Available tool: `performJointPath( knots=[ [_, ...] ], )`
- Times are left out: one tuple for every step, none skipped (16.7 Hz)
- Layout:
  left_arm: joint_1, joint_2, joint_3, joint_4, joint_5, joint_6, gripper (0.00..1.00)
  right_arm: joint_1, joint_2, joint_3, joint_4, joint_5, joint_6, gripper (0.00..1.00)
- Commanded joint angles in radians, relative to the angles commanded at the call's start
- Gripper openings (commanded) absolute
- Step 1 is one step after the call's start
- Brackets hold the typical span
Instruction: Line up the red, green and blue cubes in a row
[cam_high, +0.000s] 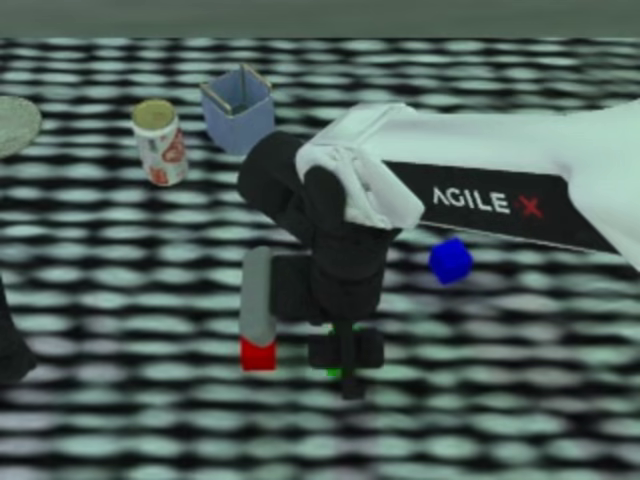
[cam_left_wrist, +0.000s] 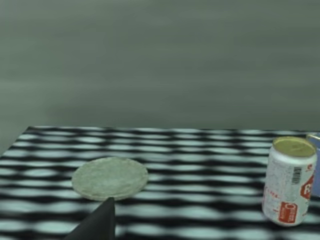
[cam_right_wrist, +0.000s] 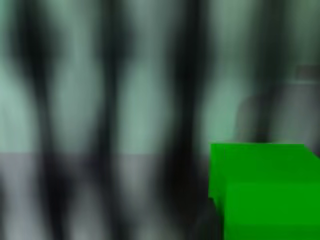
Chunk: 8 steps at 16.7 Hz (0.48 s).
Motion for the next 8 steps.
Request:
performJointPath(
  knots=[
    [0.0,0.0,0.0,0.0,0.0,0.0,1.0,0.0,0.0,0.0,0.0,0.0,0.0,0.68],
    [0.0,0.0,0.0,0.0,0.0,0.0,1.0,0.0,0.0,0.0,0.0,0.0,0.0,0.75],
    [0.0,0.0,0.0,0.0,0.0,0.0,1.0,0.0,0.0,0.0,0.0,0.0,0.0,0.83],
    [0.0,0.0,0.0,0.0,0.0,0.0,1.0,0.0,0.0,0.0,0.0,0.0,0.0,0.9],
    [0.0,0.0,0.0,0.0,0.0,0.0,1.0,0.0,0.0,0.0,0.0,0.0,0.0,0.98],
    [0.0,0.0,0.0,0.0,0.0,0.0,1.0,0.0,0.0,0.0,0.0,0.0,0.0,1.0],
    [0.0,0.0,0.0,0.0,0.0,0.0,1.0,0.0,0.0,0.0,0.0,0.0,0.0,1.0],
    [0.0,0.0,0.0,0.0,0.0,0.0,1.0,0.0,0.0,0.0,0.0,0.0,0.0,1.0]
  ],
)
